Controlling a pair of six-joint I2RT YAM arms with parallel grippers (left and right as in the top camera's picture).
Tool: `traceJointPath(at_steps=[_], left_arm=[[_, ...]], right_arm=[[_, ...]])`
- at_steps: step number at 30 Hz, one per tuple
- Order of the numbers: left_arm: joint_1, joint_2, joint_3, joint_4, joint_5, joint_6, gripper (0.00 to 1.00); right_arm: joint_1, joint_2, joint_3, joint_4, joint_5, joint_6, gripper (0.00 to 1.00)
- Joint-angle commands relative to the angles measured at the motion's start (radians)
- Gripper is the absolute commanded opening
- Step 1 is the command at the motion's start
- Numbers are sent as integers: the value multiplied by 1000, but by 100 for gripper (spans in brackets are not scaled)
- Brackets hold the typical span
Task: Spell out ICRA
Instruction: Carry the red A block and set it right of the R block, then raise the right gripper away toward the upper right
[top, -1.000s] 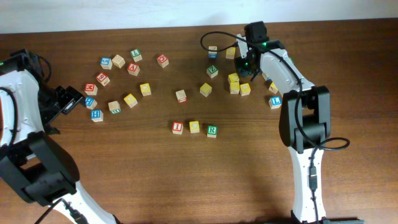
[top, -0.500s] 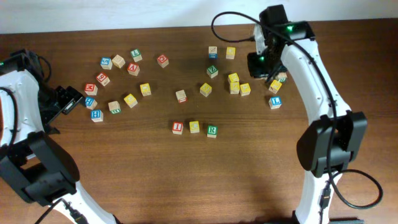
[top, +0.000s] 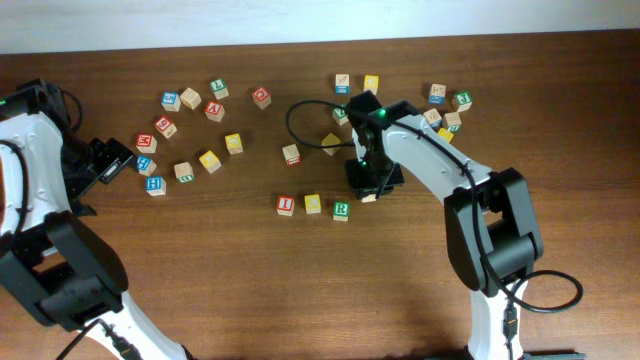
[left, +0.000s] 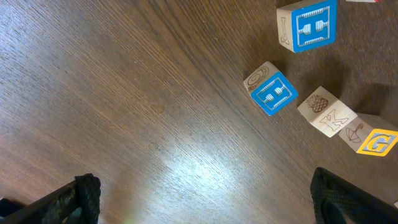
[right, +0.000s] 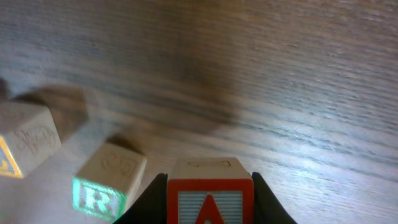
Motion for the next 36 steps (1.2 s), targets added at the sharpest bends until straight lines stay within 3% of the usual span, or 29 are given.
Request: traceJointPath(at_steps=[1,4,9,12,22,26,33,36], left_arm=[[3,-26,10,1,-4,-9,99],[3,-26,10,1,-4,-9,99],[3,-26,10,1,-4,-9,99],[3,-26,10,1,-4,-9,99],[3,-26,10,1,-4,-9,99],[3,-26,10,1,-4,-9,99],[3,-26,10,1,-4,-9,99],[3,-26,10,1,-4,-9,99]], right_arm=[[16,-5,-56,60,20,94,23],[16,-5,-108,107,20,120,24],[16,-5,-120,132,8,120,38],[16,-7,-102,124,-56,119,39],[13,-61,157,-135,49,89,50],[-12,-231,263,-214,50,55,50],[-86,-782,269,-336,157,56,56],[-86,-933,258,-396,161,56,57]])
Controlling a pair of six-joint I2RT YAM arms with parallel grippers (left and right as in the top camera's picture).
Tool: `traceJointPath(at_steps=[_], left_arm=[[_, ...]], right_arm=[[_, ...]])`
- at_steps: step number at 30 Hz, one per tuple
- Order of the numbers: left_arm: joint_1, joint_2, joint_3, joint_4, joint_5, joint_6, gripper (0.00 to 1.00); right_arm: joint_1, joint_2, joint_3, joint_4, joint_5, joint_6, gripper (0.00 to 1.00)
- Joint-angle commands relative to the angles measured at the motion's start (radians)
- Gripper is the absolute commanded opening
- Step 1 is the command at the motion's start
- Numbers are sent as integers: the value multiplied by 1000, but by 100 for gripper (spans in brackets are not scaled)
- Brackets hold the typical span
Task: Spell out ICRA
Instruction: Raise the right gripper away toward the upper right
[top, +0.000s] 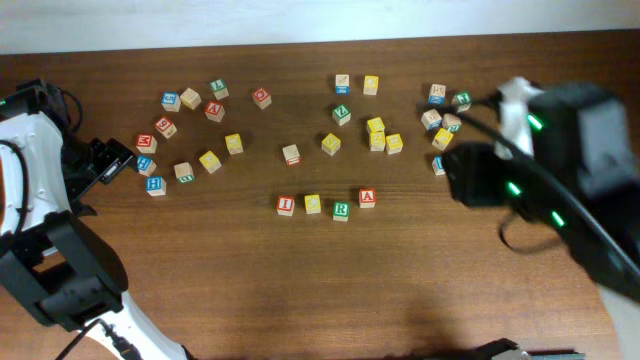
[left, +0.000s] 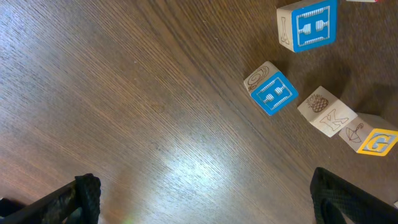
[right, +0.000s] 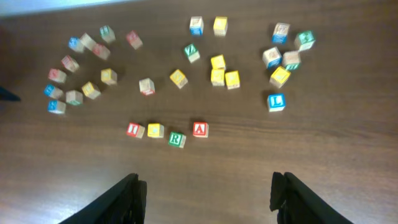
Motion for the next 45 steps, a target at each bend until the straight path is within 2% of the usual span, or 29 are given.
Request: traceJointPath(at_steps=[1,3,5,7,14,16,20,24,27,30,31,33,35,38,39,40,42,43,44,45], left_arm=[[3,-26,10,2,-4,-9,99],[3,-26,10,1,-4,-9,99],[3,-26,10,1,-4,-9,99],[3,-26,10,1,-4,-9,99],[3,-26,10,2,-4,-9,99],[3,-26,10,1,-4,-9,99],[3,-26,10,1,-4,-9,99],[3,-26,10,1,-4,-9,99],[3,-26,10,1,-4,-9,99],[3,-26,10,14,-4,-9,99],[3,-26,10,21,-4,-9,99],[3,-26,10,21,-4,-9,99],[3,-26,10,25,45,-31,99],[3,-26,10,0,257,-31,99],[-1,-26,8,0,325,-23,95],[-32,-26,-3,5,430,107,87],[-95,-26,-18,-22,465,282,86],[-155,-25,-31,-56,434,348,79],[-200,-25,-51,-55,386,350,61],[-267,-24,-81,-40,337,349,48]], right_arm=[[4,-106,-17,-27,45,-8,57],[4,-185,-26,-63,106,-5,57],[4,-249,-28,-118,151,-6,72],[4,-276,-28,-146,150,-5,76],[4,-283,-28,-200,151,6,82],[4,-283,-28,-171,151,5,99],[4,-270,-28,-52,151,6,98],[4,-122,-30,-56,151,-4,99],[4,37,-30,-56,150,-9,88],[4,139,-30,-56,140,2,90],[4,167,-30,-56,139,2,98],[3,200,-30,-55,140,2,98],[3,208,-30,-33,140,2,98],[3,208,-30,-4,195,2,98],[0,209,-30,-4,227,2,98],[-12,211,-30,-3,237,2,98],[-56,225,-30,1,237,2,98],[-91,244,-30,1,236,1,99],[-122,268,-30,1,234,1,95],[-144,293,-30,1,229,1,89]])
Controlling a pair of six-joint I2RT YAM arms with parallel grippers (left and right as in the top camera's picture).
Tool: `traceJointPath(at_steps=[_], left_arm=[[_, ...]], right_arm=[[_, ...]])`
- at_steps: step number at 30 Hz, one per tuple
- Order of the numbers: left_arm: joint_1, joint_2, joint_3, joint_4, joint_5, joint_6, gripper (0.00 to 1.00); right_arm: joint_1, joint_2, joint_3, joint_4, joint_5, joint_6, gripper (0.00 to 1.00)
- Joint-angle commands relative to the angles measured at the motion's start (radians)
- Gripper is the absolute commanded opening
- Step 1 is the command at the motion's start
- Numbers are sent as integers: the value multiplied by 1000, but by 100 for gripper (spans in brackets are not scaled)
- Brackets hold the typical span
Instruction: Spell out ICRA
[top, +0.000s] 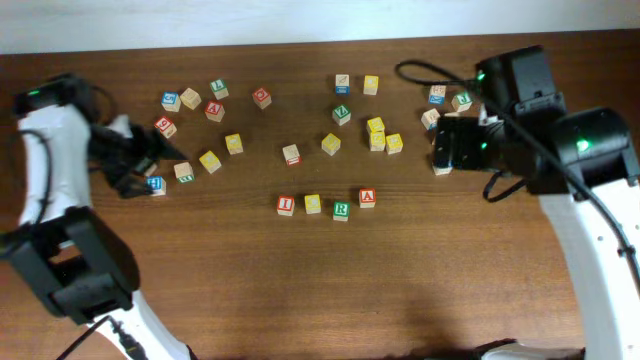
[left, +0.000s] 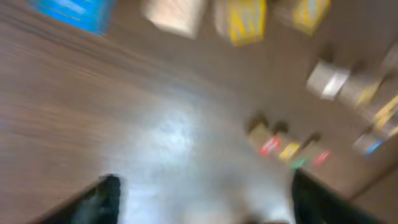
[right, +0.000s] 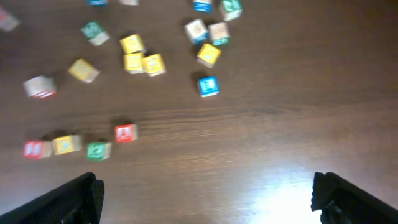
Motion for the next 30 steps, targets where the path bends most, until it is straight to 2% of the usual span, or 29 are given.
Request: traceJointPath(at_steps=[1,2,3,4,6,8,11,15,20,30], left_arm=[[-180,-24,-85,30,-60,122,41],[-236,-24,-122,71,-72,122,28],[-295,-24,-161,133,-89,123,6],[-331,-24,-185,175,-115,122,1],[-407,-24,-229,264,-188,72,2],[-455,-24,-242,281,-263,-17,0],[-503,-23,-246,284,-279,-39,0],[-520,6,-246,300,-320,-40,0],[-520,59,-246,330,-320,-50,0],[-563,118,-246,307,-264,-49,0]], right_arm=[[-76,90,1,2,14,-6,79],[-98,147,1,-2,-36,-33,64],[-103,180,1,-6,-76,-58,59],[-105,221,1,-11,-113,-87,52],[-105,314,1,-16,-125,-95,35],[-105,400,1,-18,-148,-96,26],[-105,499,1,-11,-175,-95,4],[-105,604,1,23,-295,-95,4],[-103,637,-3,35,-304,-95,4],[-68,639,-229,262,-398,-96,4]])
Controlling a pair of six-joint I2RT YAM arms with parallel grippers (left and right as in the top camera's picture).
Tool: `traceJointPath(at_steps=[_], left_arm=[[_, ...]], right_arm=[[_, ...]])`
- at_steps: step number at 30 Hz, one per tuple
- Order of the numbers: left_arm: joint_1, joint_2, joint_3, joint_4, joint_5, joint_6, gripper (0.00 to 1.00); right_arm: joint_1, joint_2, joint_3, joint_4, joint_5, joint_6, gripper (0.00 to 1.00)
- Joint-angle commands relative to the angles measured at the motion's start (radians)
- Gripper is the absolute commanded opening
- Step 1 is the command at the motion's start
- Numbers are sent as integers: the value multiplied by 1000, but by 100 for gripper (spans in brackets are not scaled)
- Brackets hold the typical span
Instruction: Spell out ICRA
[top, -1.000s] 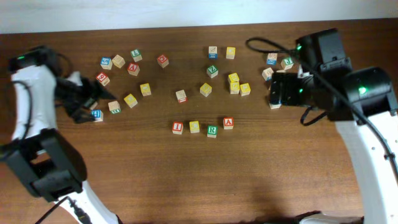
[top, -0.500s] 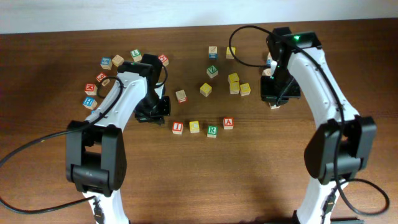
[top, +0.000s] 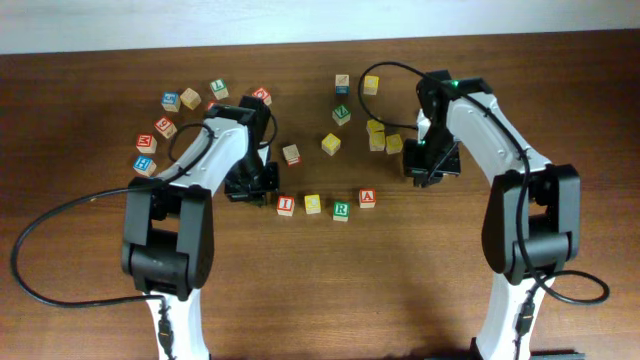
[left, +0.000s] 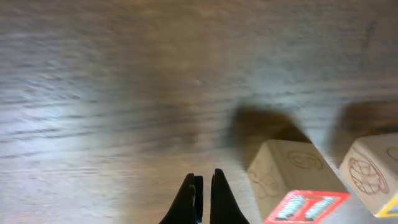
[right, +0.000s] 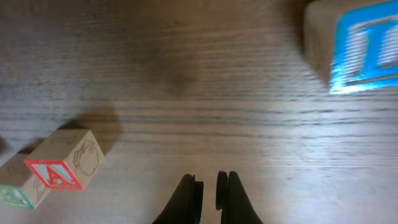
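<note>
Four blocks stand in a row: red I (top: 286, 205), yellow C (top: 313, 204), green R (top: 341, 209) and red A (top: 367, 198), which sits slightly higher than the others. My left gripper (top: 252, 187) is low over the table just left of the I block (left: 300, 200), shut and empty (left: 204, 186). My right gripper (top: 424, 170) is low to the right of the A block (right: 61, 165), its fingers (right: 209, 186) shut on nothing, a sliver apart.
Loose letter blocks lie at the back left (top: 165, 101), mid-table (top: 291, 154) and back right (top: 376, 131). A blue block (right: 364, 45) sits just ahead of the right gripper. Arm cables loop over the table.
The left arm has come from the far-left blocks to just left of the I. The right arm has come down from high at the right to beside the A. Both grippers have shut.
First my right gripper held the A block low beside the R while the left stood open at the far left. Then the A stood in the row and the right gripper was open, high above. Later both arms had shifted; now each sits shut at one end of the row.
</note>
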Motion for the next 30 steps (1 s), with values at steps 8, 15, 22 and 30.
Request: traceJointPath(at_steps=[8,15,22,30], left_arm=[[-74,56,-3,-8,21,-14,0],[-74,56,-3,-2,21,-14,0],[-74,56,-3,17,21,-14,0],[-74,56,-3,27,21,-13,0]], right_arm=[[116,9,-54,117,-45,2,4],[143,9,-106,164,-60,2,4],[144,9,-106,164,-170,-69,4],[163,9,-106,152,-178,-105,4]])
